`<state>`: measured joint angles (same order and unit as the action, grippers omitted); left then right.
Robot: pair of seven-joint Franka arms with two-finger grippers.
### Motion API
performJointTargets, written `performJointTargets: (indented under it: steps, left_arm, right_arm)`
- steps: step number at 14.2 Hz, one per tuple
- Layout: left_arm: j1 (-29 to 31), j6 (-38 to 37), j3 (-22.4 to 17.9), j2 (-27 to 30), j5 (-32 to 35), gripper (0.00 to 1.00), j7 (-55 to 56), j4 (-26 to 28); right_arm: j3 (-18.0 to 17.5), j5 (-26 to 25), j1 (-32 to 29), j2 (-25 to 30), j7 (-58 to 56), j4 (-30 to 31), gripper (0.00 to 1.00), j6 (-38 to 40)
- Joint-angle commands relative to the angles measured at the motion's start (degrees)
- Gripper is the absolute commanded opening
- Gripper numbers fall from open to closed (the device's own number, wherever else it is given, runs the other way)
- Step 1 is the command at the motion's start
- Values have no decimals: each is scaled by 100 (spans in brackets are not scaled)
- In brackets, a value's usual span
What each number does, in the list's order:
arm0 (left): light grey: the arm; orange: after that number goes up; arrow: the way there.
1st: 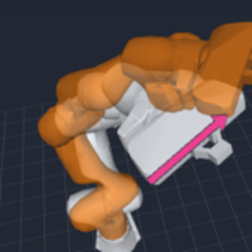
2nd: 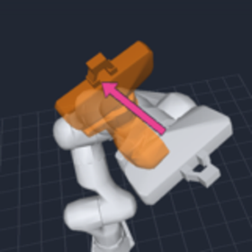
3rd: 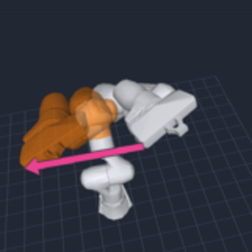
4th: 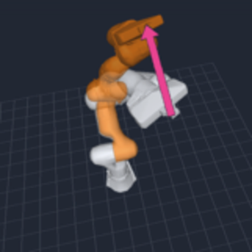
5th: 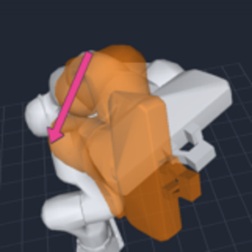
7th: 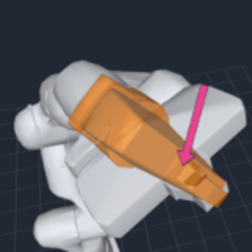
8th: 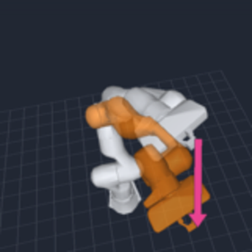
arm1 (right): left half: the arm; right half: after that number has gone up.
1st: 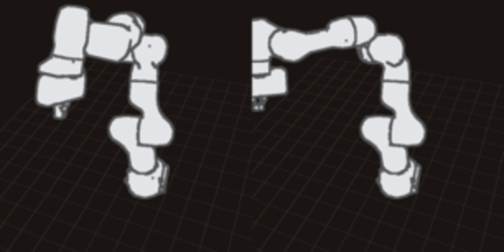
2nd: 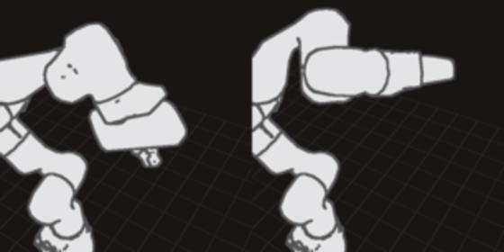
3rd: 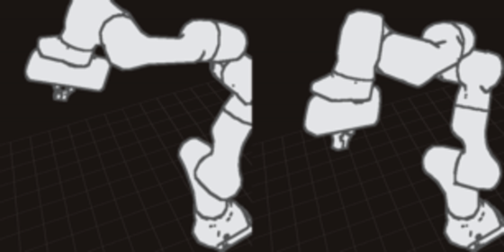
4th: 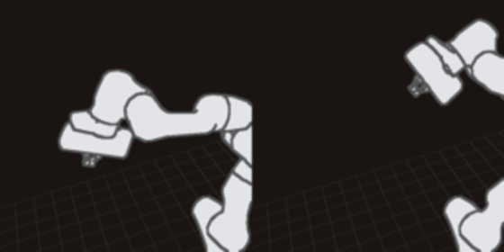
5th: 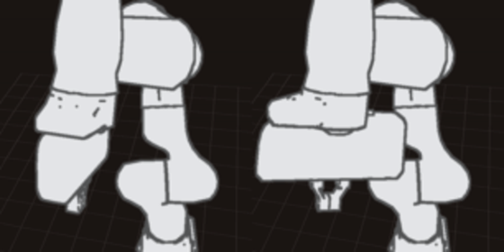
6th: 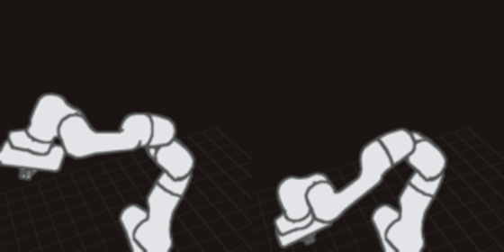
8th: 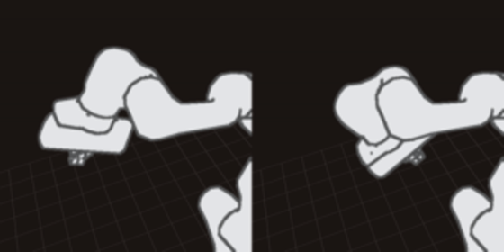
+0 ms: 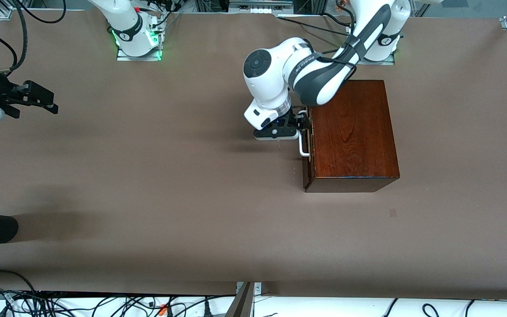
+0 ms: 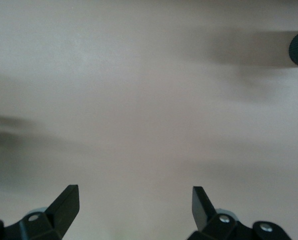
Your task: Open drawer, take yellow block, close drawer
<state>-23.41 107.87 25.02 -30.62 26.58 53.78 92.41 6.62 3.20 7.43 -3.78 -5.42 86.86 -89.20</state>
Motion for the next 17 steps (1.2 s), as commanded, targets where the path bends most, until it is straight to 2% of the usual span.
performJointTargets:
  steps: [1,9,13,17]
  left_arm:
    - [118,156,38,82,137,100,-8,225]
    - [126,287,20,-181,137,100,141,216]
    - [91,305,29,-331,470,100,545,190]
    - [91,314,38,-331,479,100,546,181]
  right_arm:
    - [-38,-39,-40,8,50,-37,100,70]
    - [-38,-39,-49,8,33,-29,100,70]
    - [-38,-39,-49,8,24,-37,100,70]
    - [-38,-39,-49,8,15,-28,100,70]
